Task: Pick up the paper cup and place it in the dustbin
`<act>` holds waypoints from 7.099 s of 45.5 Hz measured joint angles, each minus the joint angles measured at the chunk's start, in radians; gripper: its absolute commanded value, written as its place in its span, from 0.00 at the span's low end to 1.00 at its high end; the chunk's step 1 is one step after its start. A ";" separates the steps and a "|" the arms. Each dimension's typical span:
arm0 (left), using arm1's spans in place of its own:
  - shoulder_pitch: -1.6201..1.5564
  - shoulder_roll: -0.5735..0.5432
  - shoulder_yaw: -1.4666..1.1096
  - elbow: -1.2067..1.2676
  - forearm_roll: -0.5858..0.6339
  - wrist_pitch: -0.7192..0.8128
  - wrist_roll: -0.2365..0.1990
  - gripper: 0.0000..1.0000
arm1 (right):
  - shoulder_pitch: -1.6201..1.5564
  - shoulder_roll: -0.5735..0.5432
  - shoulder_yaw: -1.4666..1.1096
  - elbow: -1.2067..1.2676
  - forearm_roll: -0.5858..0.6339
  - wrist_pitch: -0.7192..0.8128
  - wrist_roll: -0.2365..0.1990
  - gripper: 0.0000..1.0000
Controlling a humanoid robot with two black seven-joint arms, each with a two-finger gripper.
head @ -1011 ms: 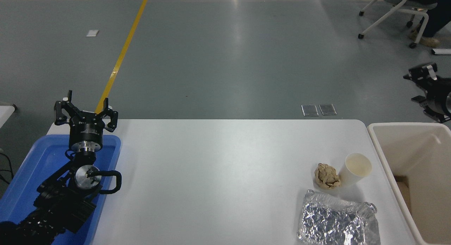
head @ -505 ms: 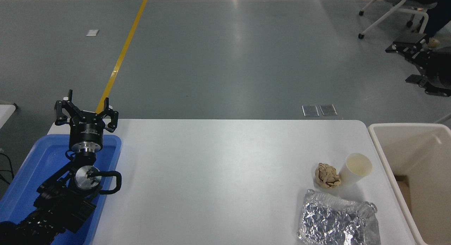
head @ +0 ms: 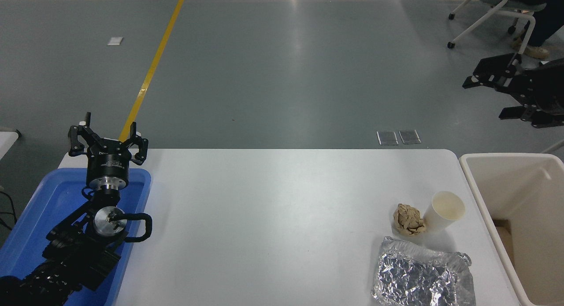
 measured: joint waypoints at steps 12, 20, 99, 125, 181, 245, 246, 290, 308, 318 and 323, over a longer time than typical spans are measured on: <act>0.000 0.000 0.000 0.000 0.000 0.000 0.000 0.99 | 0.043 -0.013 0.008 0.066 -0.119 0.069 -0.002 1.00; 0.000 0.001 0.000 0.000 0.000 0.000 0.000 0.99 | 0.042 -0.019 0.014 0.081 -0.170 0.090 -0.002 1.00; 0.000 0.001 0.000 0.001 0.000 0.001 -0.001 0.99 | -1.122 0.163 0.368 -0.635 -0.216 -0.225 -0.001 0.00; 0.000 0.001 0.000 0.000 0.000 0.001 -0.001 0.99 | -1.130 0.173 0.395 -0.687 -0.205 -0.226 -0.001 0.00; 0.000 0.000 0.000 0.000 0.001 0.000 0.000 0.99 | 0.181 -0.253 -0.080 -0.033 -0.449 0.329 0.013 0.00; 0.000 0.001 0.000 0.000 0.000 0.000 0.000 0.99 | -1.229 -0.007 0.874 -1.236 -0.421 0.146 0.012 0.00; 0.000 0.001 0.000 0.000 0.000 0.000 0.000 0.99 | -1.275 -0.002 0.880 -1.245 -0.419 0.144 0.012 0.00; 0.000 0.002 0.000 0.000 0.000 0.001 -0.001 0.99 | -1.577 0.081 0.914 -1.353 -0.366 -0.052 -0.001 0.00; 0.000 0.002 0.000 0.001 0.000 0.001 -0.002 0.99 | -1.654 0.134 0.916 -1.399 -0.288 -0.173 -0.071 0.00; 0.000 0.002 0.000 0.001 -0.001 0.001 -0.002 0.99 | -1.681 0.164 0.917 -1.405 -0.228 -0.230 -0.135 0.00; 0.000 0.002 0.000 0.001 -0.001 0.001 -0.002 0.99 | -1.690 0.176 0.917 -1.407 -0.195 -0.256 -0.163 0.00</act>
